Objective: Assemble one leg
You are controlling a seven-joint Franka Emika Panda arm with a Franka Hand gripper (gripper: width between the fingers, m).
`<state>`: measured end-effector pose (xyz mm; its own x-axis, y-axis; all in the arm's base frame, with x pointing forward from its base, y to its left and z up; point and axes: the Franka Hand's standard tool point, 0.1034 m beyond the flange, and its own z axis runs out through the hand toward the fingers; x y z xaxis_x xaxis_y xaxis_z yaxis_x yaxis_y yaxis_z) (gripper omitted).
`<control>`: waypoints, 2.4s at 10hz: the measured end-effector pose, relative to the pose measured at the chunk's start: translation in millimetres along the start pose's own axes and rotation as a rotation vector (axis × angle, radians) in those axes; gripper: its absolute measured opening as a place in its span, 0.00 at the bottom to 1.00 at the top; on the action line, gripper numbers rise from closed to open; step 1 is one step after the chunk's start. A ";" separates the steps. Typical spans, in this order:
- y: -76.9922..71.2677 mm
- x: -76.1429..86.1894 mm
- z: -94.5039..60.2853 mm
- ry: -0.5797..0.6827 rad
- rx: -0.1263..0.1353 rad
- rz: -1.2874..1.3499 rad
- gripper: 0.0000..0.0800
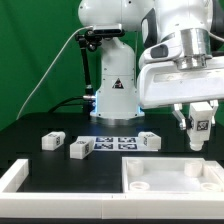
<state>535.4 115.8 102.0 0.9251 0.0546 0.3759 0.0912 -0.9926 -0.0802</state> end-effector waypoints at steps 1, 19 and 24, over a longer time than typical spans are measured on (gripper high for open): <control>-0.3 2.5 -0.5 0.016 0.000 0.000 0.36; 10.0 56.2 70.7 0.193 -0.012 -0.120 0.36; 9.5 56.4 71.3 0.197 -0.011 -0.121 0.37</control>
Offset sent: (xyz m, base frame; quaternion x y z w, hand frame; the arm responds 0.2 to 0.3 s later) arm 0.0524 0.0072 -0.0028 -0.0091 0.0309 -0.0568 0.9979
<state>614.8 117.1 56.6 0.8179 0.1520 0.5549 0.1918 -0.9813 -0.0138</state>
